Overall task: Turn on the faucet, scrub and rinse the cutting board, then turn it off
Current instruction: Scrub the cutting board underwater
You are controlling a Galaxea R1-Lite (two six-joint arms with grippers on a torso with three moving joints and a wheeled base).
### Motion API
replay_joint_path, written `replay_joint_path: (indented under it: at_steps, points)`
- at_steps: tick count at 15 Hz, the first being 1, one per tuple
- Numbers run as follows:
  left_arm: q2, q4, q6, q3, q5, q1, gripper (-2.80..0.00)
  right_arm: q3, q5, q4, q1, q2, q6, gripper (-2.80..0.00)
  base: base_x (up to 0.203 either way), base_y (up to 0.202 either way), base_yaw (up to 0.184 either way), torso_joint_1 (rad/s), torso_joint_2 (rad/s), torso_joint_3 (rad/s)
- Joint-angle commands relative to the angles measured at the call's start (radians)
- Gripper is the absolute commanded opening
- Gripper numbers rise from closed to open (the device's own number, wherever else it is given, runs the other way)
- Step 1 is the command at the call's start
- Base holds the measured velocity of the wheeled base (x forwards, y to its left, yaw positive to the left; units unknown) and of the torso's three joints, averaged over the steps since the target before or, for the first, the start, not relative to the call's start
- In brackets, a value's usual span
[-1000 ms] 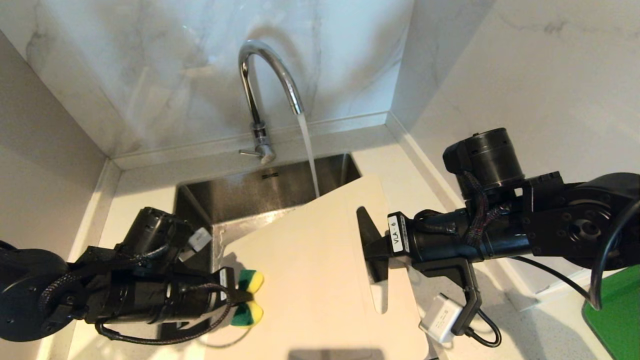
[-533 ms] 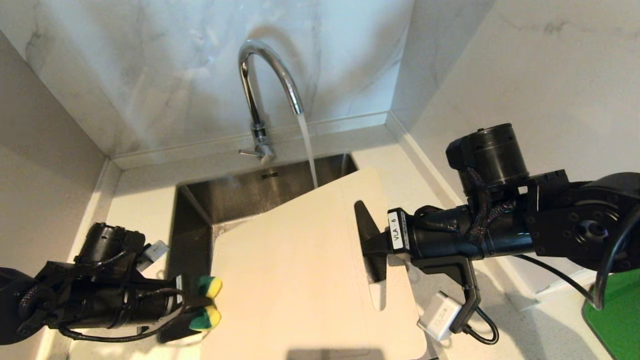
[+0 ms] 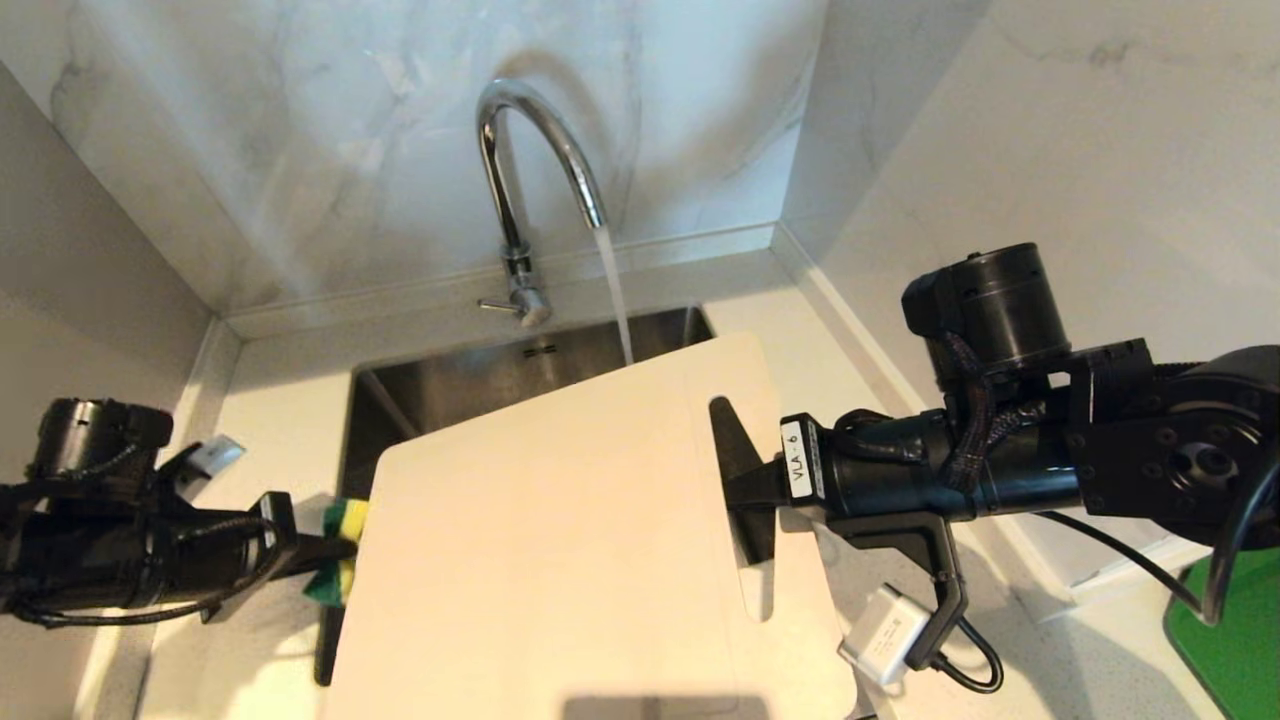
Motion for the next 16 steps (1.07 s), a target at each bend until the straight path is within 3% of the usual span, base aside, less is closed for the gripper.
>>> replay_joint_path:
  at_steps: [1,4,7,10,12,14,16]
  points:
    - [-0.134,0.172,-0.012,-0.16,-0.016,-0.021,-2.8,-0.008,0.001,0.002,0.0,0.007,-0.016,-2.8,0.0,0.0,0.0,0.0,0.0,0.0]
    - [-0.228,0.355,-0.072,-0.325,-0.01,-0.188,-2.8,-0.022,0.001,0.002,0.0,0.02,-0.016,-2.8,0.0,0.0,0.0,0.0,0.0,0.0]
    - [-0.257,0.408,-0.132,-0.381,0.061,-0.389,-2.8,-0.034,0.001,-0.002,0.0,0.023,0.008,-2.8,0.0,0.0,0.0,0.0,0.0,0.0]
    - [-0.243,0.419,-0.149,-0.384,0.206,-0.67,-2.8,-0.023,0.001,-0.048,0.0,0.024,0.03,-2.8,0.0,0.0,0.0,0.0,0.0,0.0]
    - [-0.168,0.415,-0.152,-0.384,0.317,-0.818,-2.8,-0.023,0.001,-0.048,0.0,0.024,0.03,-2.8,0.0,0.0,0.0,0.0,0.0,0.0]
    - [-0.082,0.384,-0.155,-0.395,0.406,-0.913,-2.8,-0.022,0.001,-0.048,0.0,0.026,0.03,-2.8,0.0,0.0,0.0,0.0,0.0,0.0]
    - [-0.054,0.347,-0.152,-0.396,0.433,-0.945,-2.8,-0.023,0.001,-0.048,0.0,0.027,0.03,-2.8,0.0,0.0,0.0,0.0,0.0,0.0]
